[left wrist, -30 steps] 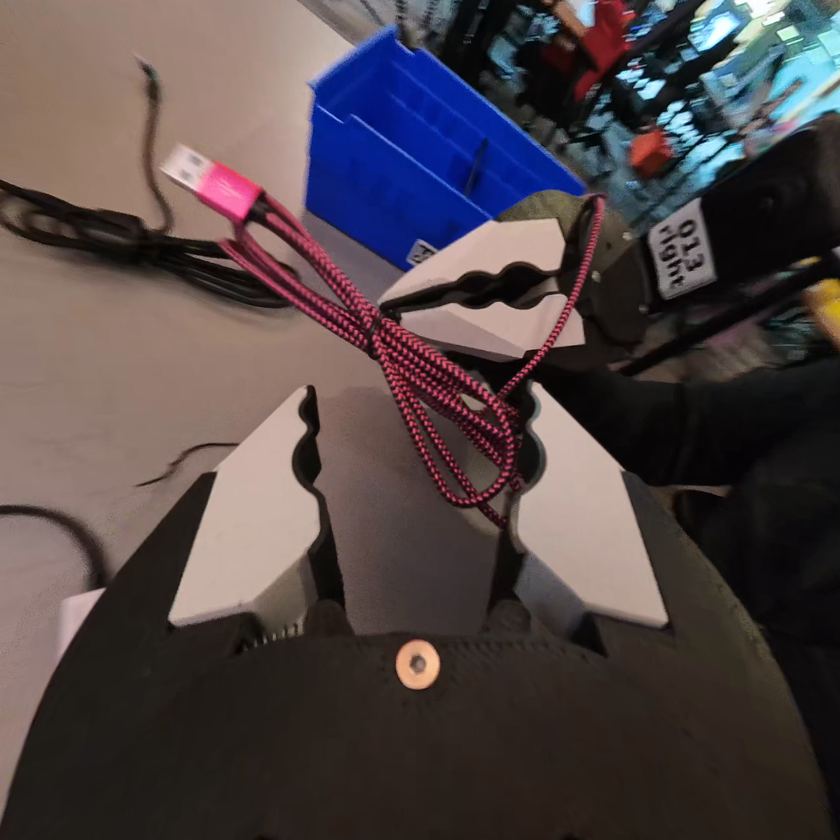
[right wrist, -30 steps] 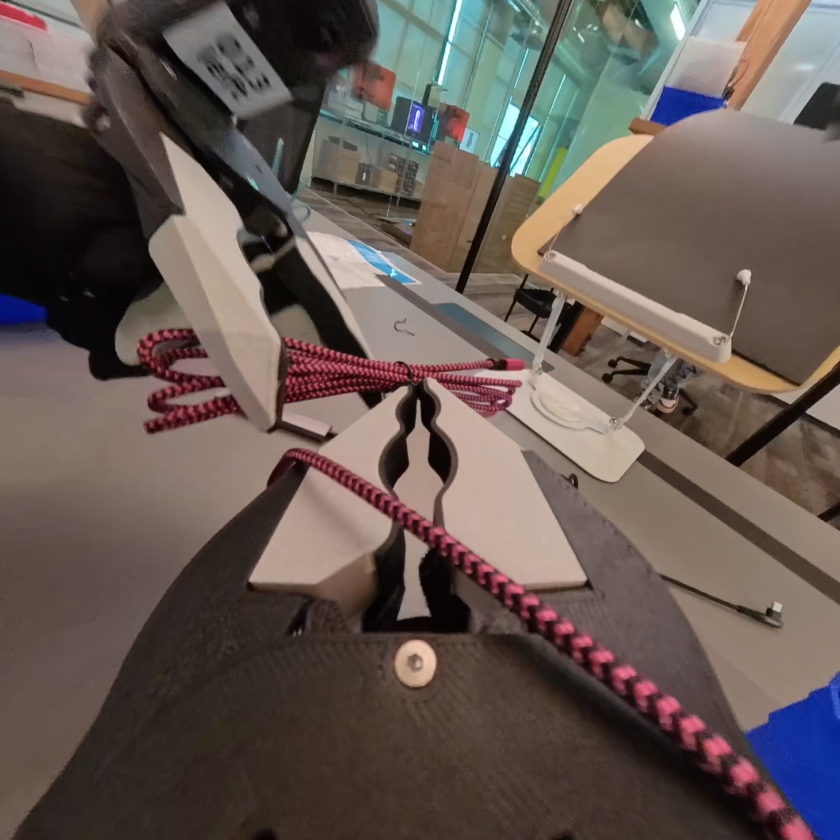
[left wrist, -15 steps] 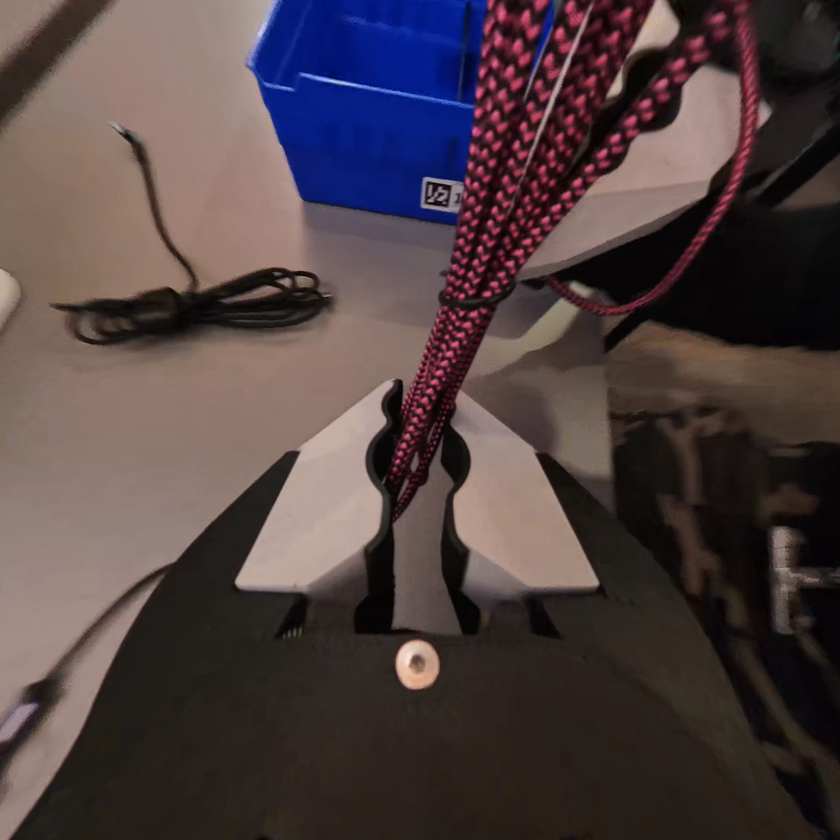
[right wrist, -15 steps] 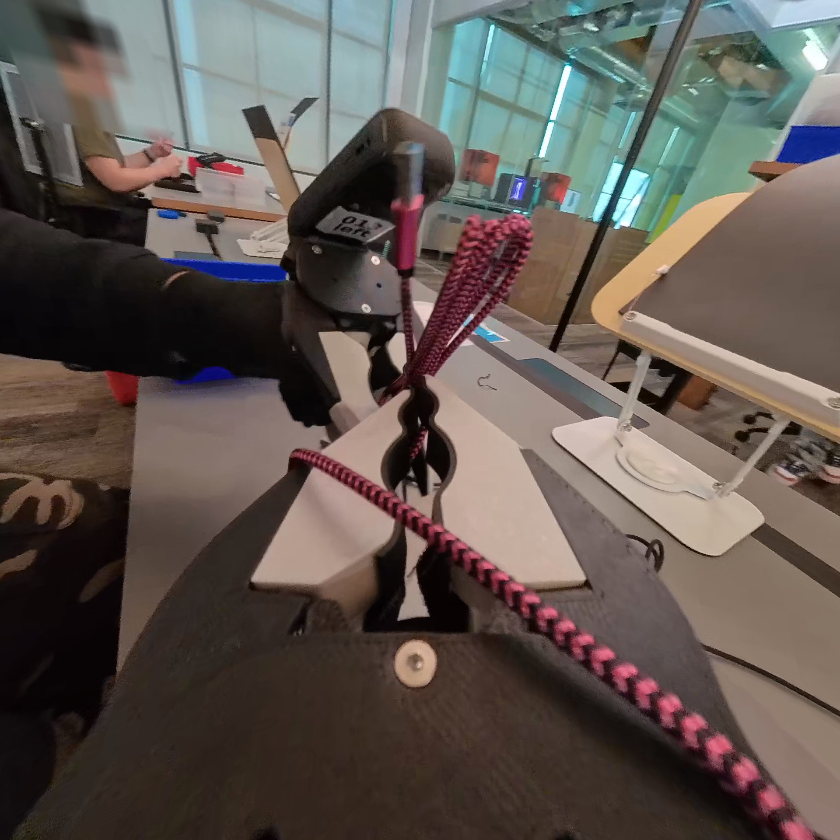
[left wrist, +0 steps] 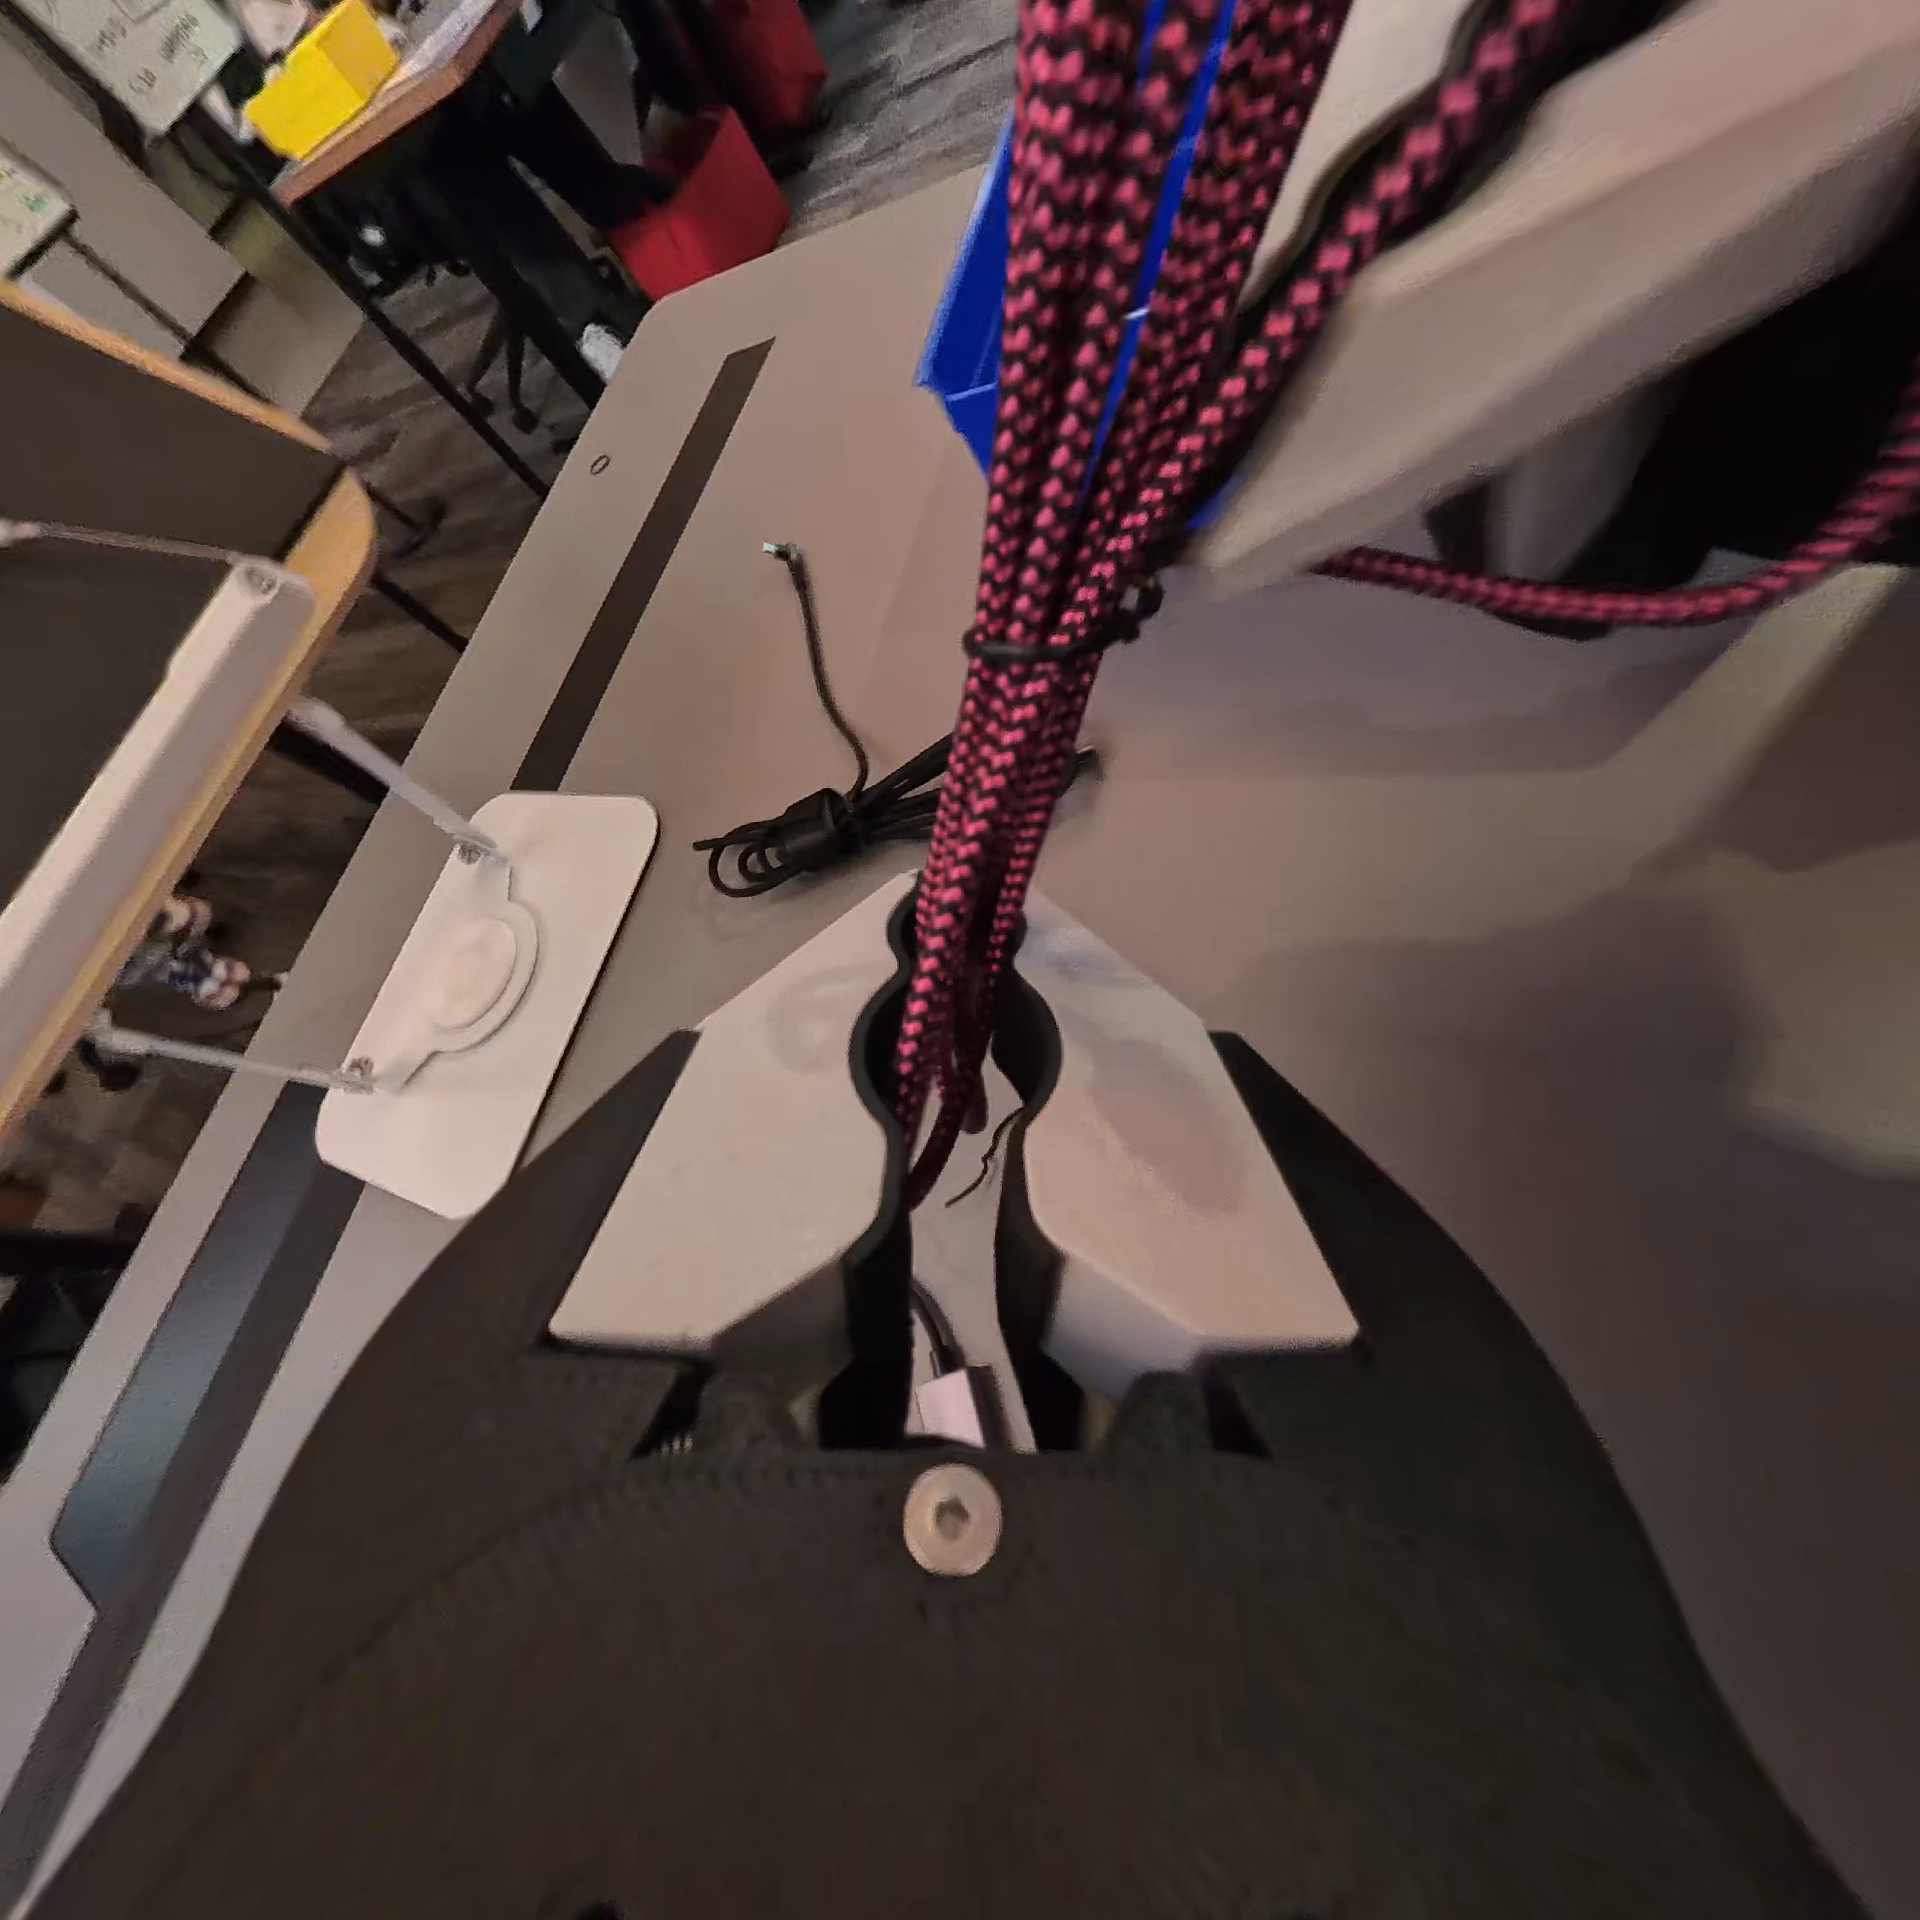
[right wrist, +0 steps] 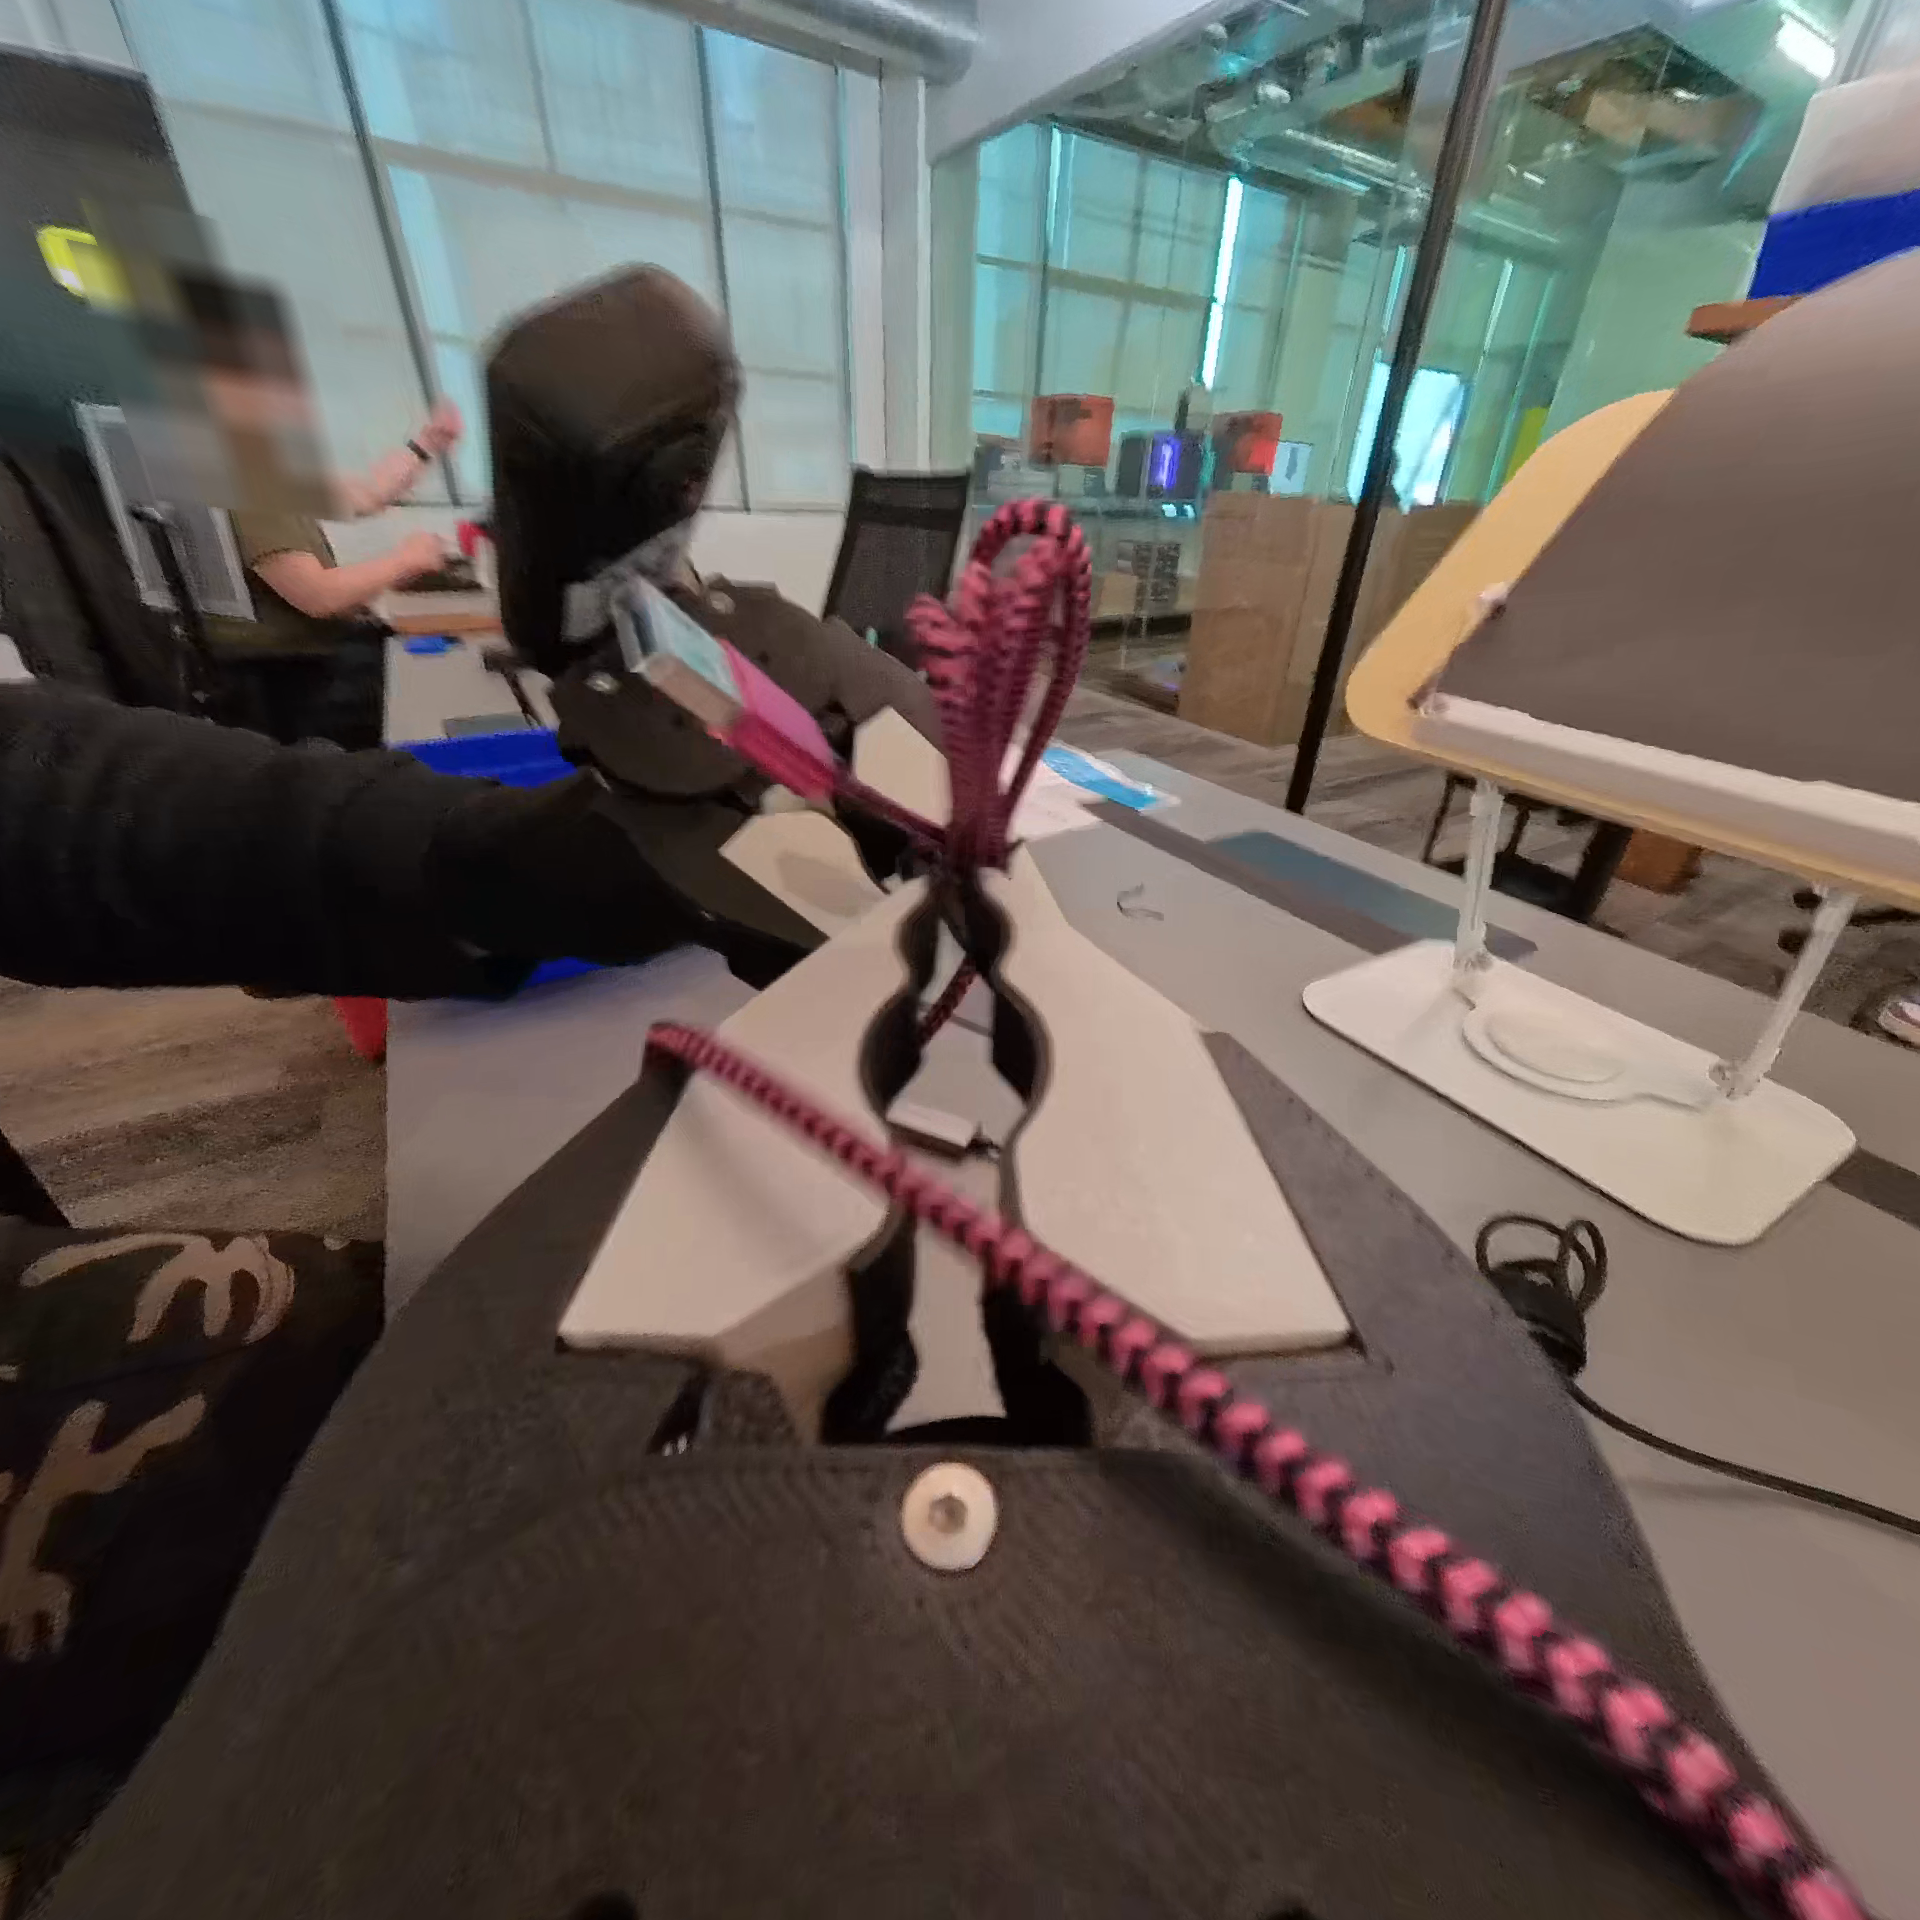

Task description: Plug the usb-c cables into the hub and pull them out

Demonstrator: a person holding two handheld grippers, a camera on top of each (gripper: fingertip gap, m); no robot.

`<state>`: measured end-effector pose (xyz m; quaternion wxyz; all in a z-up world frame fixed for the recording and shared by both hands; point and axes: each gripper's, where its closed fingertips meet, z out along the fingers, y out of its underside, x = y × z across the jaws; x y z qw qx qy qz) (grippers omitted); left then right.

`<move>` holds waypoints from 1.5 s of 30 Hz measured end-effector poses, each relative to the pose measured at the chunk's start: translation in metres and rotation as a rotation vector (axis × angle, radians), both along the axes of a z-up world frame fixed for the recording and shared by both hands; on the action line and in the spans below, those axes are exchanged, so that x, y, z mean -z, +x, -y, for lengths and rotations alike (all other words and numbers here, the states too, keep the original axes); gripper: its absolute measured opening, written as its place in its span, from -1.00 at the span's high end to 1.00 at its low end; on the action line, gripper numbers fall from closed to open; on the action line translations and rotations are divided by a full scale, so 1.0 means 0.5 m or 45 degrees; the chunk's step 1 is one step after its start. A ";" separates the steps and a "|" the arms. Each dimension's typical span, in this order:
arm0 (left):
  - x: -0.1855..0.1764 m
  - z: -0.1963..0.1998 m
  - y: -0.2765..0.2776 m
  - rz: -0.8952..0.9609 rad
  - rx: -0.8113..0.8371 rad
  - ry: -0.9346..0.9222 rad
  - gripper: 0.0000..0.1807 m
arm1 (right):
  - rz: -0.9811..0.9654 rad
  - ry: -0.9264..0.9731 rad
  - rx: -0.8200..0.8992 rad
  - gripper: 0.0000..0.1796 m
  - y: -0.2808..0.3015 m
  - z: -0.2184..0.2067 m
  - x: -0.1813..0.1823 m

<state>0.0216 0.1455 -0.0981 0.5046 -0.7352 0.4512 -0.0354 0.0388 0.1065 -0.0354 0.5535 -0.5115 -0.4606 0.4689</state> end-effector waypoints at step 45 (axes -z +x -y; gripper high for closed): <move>0.025 0.090 -0.034 0.881 -0.097 -0.860 0.99 | -0.067 -0.330 0.492 -0.50 0.031 -0.231 0.070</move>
